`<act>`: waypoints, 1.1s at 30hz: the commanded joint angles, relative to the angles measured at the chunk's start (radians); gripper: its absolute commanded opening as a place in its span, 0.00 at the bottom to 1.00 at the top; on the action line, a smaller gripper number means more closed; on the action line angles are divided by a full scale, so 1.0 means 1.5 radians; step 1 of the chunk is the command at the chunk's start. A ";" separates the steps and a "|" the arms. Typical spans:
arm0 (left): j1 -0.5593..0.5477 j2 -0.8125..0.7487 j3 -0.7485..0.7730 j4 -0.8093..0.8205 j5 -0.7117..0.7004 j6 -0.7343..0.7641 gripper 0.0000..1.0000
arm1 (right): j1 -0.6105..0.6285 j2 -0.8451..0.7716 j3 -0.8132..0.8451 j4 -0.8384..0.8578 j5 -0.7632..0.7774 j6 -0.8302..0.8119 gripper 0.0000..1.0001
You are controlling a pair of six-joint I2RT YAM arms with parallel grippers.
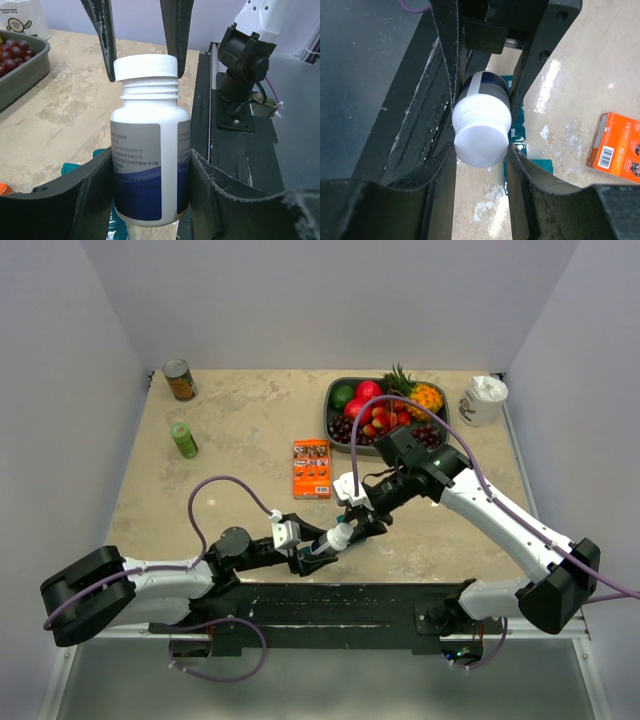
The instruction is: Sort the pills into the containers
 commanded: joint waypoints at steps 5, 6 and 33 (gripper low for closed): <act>-0.003 -0.030 -0.002 0.112 -0.033 -0.020 0.00 | 0.007 -0.002 0.003 0.001 -0.029 0.010 0.10; -0.003 -0.029 -0.002 0.113 -0.036 -0.023 0.00 | 0.007 -0.001 0.002 0.002 -0.032 0.012 0.11; -0.003 -0.031 0.091 0.008 -0.196 0.103 0.00 | 0.006 0.096 -0.047 0.259 0.144 0.571 0.12</act>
